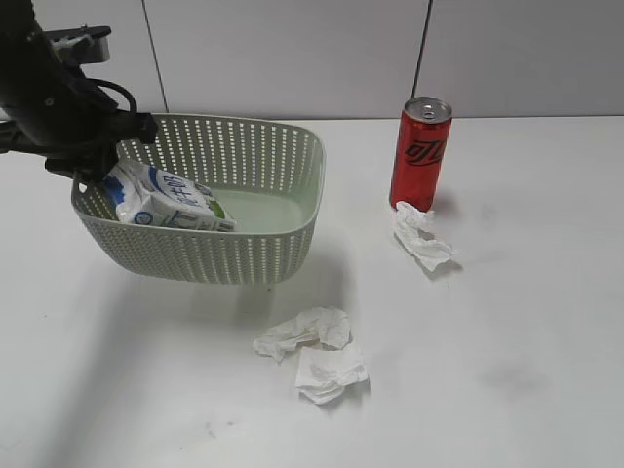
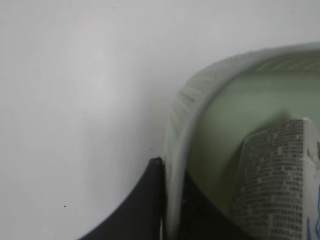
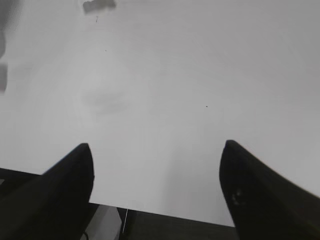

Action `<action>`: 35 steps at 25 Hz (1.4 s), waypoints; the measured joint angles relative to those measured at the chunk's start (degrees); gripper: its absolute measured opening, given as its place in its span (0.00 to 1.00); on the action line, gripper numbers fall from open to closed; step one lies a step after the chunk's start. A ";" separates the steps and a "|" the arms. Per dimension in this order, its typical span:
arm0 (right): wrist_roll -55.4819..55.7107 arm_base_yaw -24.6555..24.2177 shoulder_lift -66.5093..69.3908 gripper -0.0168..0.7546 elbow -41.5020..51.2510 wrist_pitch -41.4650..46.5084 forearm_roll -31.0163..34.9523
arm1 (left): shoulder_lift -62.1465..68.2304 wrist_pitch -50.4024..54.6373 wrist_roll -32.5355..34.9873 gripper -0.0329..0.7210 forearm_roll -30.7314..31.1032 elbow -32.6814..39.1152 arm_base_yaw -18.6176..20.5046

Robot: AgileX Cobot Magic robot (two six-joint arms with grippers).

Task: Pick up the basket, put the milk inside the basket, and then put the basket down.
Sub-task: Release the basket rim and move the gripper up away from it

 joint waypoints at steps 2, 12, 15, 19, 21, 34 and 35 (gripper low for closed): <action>-0.07 0.00 -6.24 0.79 3.94 -1.75 0.14 | 0.00 -0.18 -0.54 0.04 -0.05 0.00 0.00; -0.29 0.00 -31.02 0.79 13.61 -3.76 0.55 | 0.00 -0.33 -1.01 0.04 -0.12 0.00 0.00; -0.35 0.00 -36.50 0.79 13.61 -3.21 0.55 | 0.00 -0.33 -1.15 0.04 -0.14 0.00 0.00; -0.40 0.00 -42.93 0.79 14.00 -1.74 0.55 | 0.00 -0.39 -1.53 0.04 -0.14 0.00 0.00; -0.40 0.00 -45.87 0.79 14.40 -0.75 0.55 | 0.00 -0.76 -1.59 0.04 -0.14 0.00 0.00; -2.95 -0.48 -46.51 0.79 15.38 0.65 0.24 | 0.00 -1.96 -2.96 0.04 -0.40 0.00 0.00; -2.95 -0.96 -46.51 0.79 15.38 0.65 0.55 | 0.00 -2.12 -3.32 0.04 -0.40 0.00 0.00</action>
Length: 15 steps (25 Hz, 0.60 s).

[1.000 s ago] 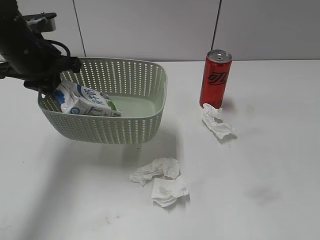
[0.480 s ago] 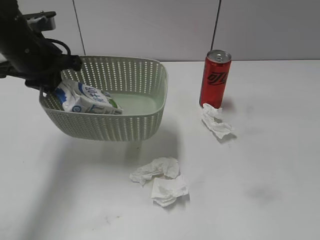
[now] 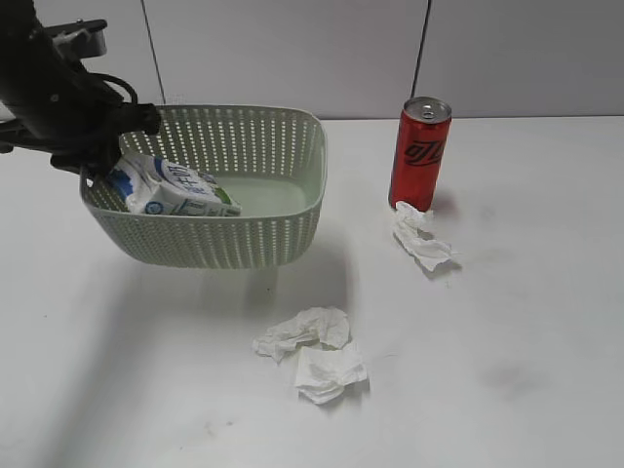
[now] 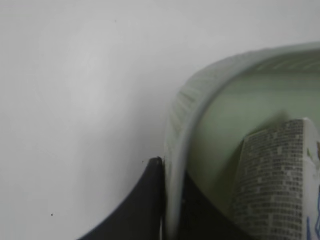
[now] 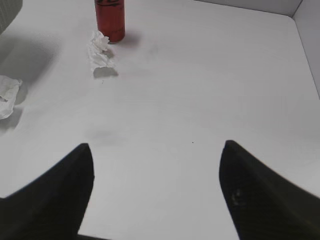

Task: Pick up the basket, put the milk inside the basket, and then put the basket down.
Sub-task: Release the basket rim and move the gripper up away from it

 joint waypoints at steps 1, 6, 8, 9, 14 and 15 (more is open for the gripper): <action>-0.06 -0.90 0.00 0.79 0.00 0.00 0.00 | 0.00 -0.29 -0.23 0.04 0.00 0.00 0.00; -0.06 -6.68 0.00 0.79 0.00 0.00 0.00 | 0.00 -1.27 -0.59 0.04 -0.07 0.00 0.00; -0.06 -8.45 0.00 0.79 0.00 0.00 0.00 | 0.00 -2.82 -0.98 0.04 -0.09 0.00 0.00; -0.06 -8.76 0.00 0.79 0.00 0.00 0.00 | 0.00 -3.57 -1.29 0.04 -0.16 0.00 0.00; -0.01 -8.97 0.00 0.79 0.00 0.00 0.00 | 3.42 -7.49 -2.22 0.04 -2.34 -0.05 0.00; -0.01 -8.97 0.00 0.79 0.00 0.00 0.00 | 4.61 -7.95 -2.32 0.04 -2.58 -0.05 0.00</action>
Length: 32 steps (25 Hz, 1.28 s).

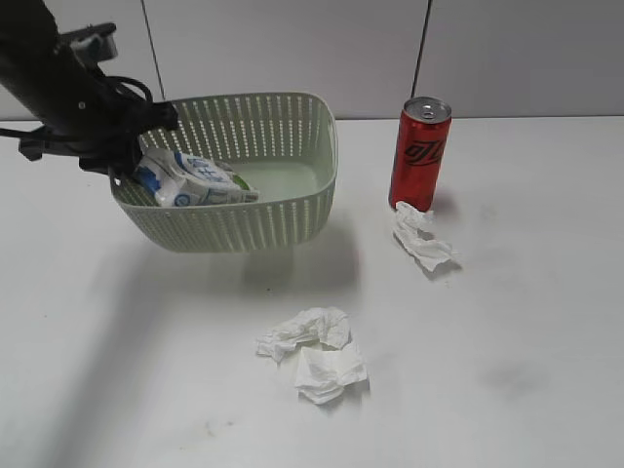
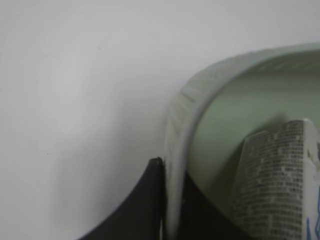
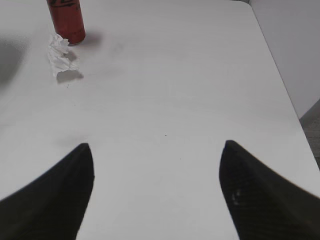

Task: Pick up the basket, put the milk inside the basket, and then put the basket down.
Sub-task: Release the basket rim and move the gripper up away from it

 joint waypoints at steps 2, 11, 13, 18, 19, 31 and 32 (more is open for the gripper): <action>0.00 0.00 0.00 0.79 0.00 0.00 0.00 | 2.67 -1.16 -0.06 0.04 -0.05 0.00 0.00; -0.05 0.00 0.00 0.79 0.00 0.00 0.00 | 8.32 -4.30 0.27 0.04 -0.66 -0.13 0.06; -0.05 0.00 0.00 0.79 0.00 0.00 0.00 | 8.44 -4.49 0.55 0.04 -0.40 -0.27 0.06; -0.05 0.00 0.00 0.79 0.00 0.00 0.00 | 8.87 -3.53 1.77 0.05 0.65 -1.93 0.06; -0.05 0.00 0.00 0.79 0.00 0.00 0.00 | 9.07 -2.94 2.11 0.06 0.98 -2.49 0.06; -0.05 0.00 0.00 0.79 0.00 0.00 0.00 | 8.71 7.96 2.88 0.87 0.83 -13.68 0.06; -0.05 0.00 0.00 0.79 0.00 0.00 0.00 | 8.29 9.31 3.48 0.88 1.11 -14.63 0.06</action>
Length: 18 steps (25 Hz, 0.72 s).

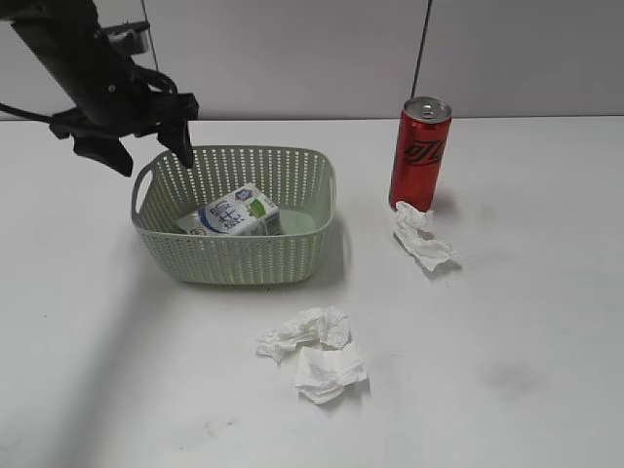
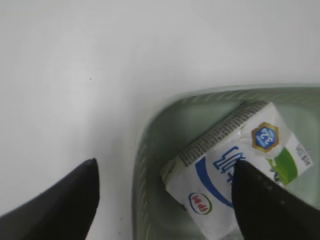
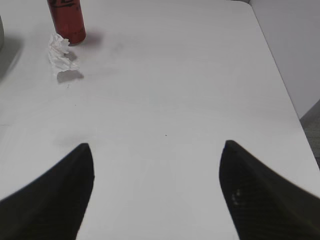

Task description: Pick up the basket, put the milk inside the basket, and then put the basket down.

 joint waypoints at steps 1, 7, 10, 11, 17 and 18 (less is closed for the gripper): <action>0.00 0.00 0.00 0.79 0.00 0.00 0.00 | -0.76 1.02 0.77 0.88 0.25 -1.06 0.07; 0.00 0.00 0.00 0.79 0.00 0.00 0.00 | -6.72 6.37 4.71 0.89 1.60 -4.31 5.03; 0.00 0.00 0.00 0.79 0.00 0.00 0.00 | -8.80 11.30 5.93 0.87 6.64 -4.39 9.51; 0.00 0.00 0.00 0.79 0.00 0.00 0.00 | -9.14 13.66 6.16 0.86 9.12 -4.39 10.99; 0.00 0.00 0.00 0.79 0.00 0.00 0.00 | -12.66 17.36 6.33 0.83 16.13 -2.09 16.01; 0.00 0.00 0.00 0.79 0.00 0.00 0.00 | -13.81 17.36 6.36 0.83 16.12 -1.06 16.02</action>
